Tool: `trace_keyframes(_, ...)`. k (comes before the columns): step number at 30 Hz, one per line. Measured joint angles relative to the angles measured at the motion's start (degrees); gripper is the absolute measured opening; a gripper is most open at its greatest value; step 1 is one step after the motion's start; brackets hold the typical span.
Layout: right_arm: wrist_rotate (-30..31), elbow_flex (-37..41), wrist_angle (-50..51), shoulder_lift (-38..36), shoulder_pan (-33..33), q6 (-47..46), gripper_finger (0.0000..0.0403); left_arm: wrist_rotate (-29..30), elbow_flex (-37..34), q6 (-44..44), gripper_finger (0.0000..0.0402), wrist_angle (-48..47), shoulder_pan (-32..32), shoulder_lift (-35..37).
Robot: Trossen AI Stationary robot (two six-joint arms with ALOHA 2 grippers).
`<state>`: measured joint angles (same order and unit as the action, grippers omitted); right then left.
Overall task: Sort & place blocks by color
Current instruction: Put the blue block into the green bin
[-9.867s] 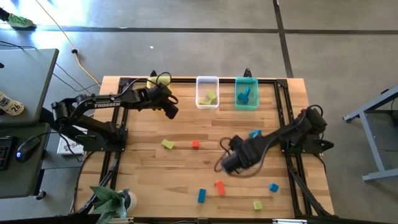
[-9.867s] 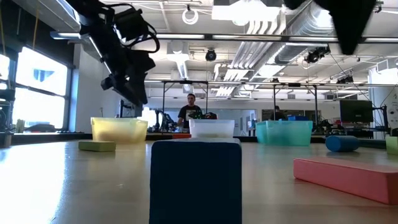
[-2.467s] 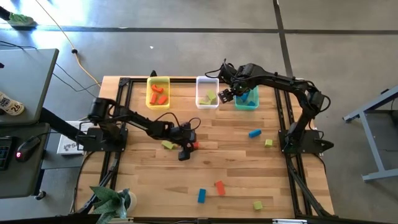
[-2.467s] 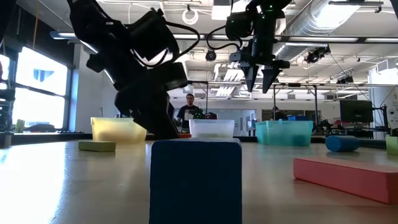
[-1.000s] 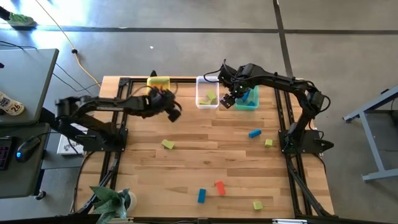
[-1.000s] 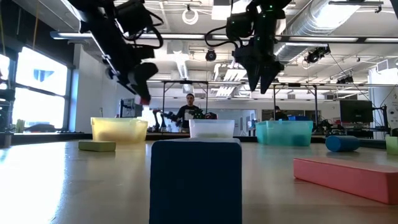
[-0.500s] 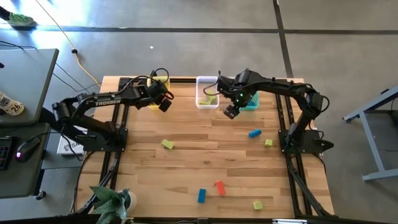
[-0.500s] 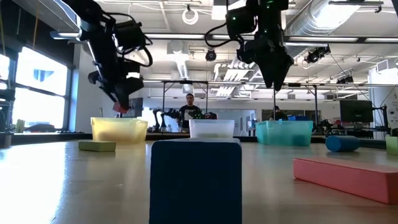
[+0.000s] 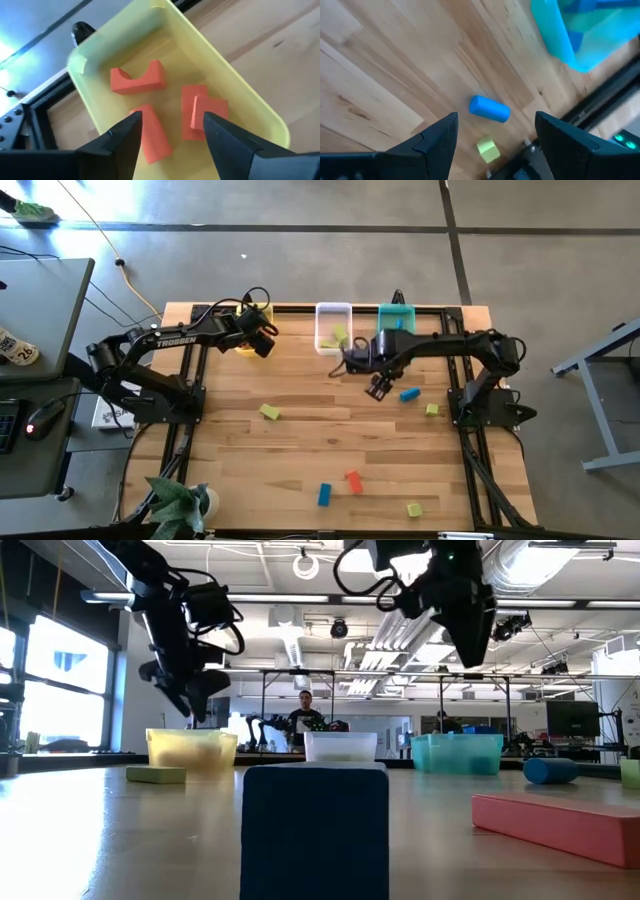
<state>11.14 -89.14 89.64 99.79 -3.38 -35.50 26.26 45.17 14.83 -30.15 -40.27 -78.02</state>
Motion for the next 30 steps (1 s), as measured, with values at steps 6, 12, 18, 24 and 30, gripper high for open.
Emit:
trace_keyframes(6, 3.41, 0.02, 0.42, 0.0, 6.51, -8.96, 0.0252, -5.17, 0.0, 0.0, 0.02, 0.78, 0.02, 0.0)
trace_keyframes(12, 3.66, 0.02, 0.4, 0.0, 11.69, -17.76, 0.0252, -8.55, 0.0, 0.02, 0.0201, 2.03, 0.66, 0.0)
trace_keyframes(18, 3.67, 0.02, 0.4, 0.0, 15.58, -25.52, 0.0252, -9.4, 0.0, -0.46, 0.0201, 2.34, 1.94, 0.0)
trace_keyframes(24, 3.29, 6.18, 0.4, -0.49, 17.78, -25.02, 0.0252, -14.39, 0.02, -2.53, 0.0201, 6.4, 3.84, 0.0)
trace_keyframes(30, 2.68, 15.95, 0.28, -2.89, 19.0, -18.32, 0.0252, -14.55, 0.02, -2.57, 0.0201, 11.06, 5.59, 0.02)
